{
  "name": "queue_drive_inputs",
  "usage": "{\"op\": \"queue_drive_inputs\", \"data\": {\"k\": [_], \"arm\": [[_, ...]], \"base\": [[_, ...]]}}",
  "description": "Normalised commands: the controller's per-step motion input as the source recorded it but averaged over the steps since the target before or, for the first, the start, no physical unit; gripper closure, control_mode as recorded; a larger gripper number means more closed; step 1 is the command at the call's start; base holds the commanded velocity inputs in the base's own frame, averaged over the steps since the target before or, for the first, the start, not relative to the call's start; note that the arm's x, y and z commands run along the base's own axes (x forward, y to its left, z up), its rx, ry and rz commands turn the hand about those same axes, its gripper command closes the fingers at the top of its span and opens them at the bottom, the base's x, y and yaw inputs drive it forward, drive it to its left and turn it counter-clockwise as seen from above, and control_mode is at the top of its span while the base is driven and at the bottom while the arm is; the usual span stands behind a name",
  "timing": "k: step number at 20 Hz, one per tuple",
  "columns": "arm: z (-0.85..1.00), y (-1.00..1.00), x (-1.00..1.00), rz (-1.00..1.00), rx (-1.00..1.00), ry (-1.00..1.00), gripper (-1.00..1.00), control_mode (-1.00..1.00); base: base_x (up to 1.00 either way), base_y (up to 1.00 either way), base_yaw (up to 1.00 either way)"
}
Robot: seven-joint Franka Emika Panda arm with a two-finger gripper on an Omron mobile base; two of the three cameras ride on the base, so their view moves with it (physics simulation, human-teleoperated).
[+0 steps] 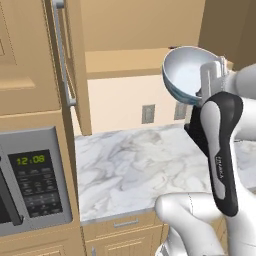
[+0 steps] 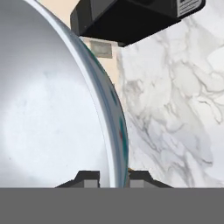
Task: Pick the mug and place it in the sink. Pick the bowl and place it in the open cabinet and then close the cabinet.
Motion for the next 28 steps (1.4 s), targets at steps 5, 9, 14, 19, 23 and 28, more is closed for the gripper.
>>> {"op": "queue_drive_inputs", "data": {"k": [5, 9, 14, 19, 23, 28], "arm": [[0.63, 0.14, 0.17, 0.14, -0.04, -0.18, 1.0, -1.0], [0.43, 0.13, 0.46, 0.09, -0.06, -0.09, 1.0, -1.0], [0.24, 0.22, 0.81, 0.01, -0.07, -0.03, 1.0, -1.0], [0.09, 0.16, 0.91, 0.0, -0.04, 0.0, 1.0, -1.0], [0.01, 0.01, 0.88, 0.0, 0.0, 0.0, 1.0, -1.0], [0.0, 0.0, 0.87, 0.0, 0.0, 0.0, 1.0, -1.0]], "base": [[0.0, 0.0, 0.0], [0.0, 0.0, 0.0], [0.0, 0.0, 0.0], [0.0, 0.0, 0.0], [0.0, 0.0, 0.0], [0.0, 0.0, 0.0]]}}
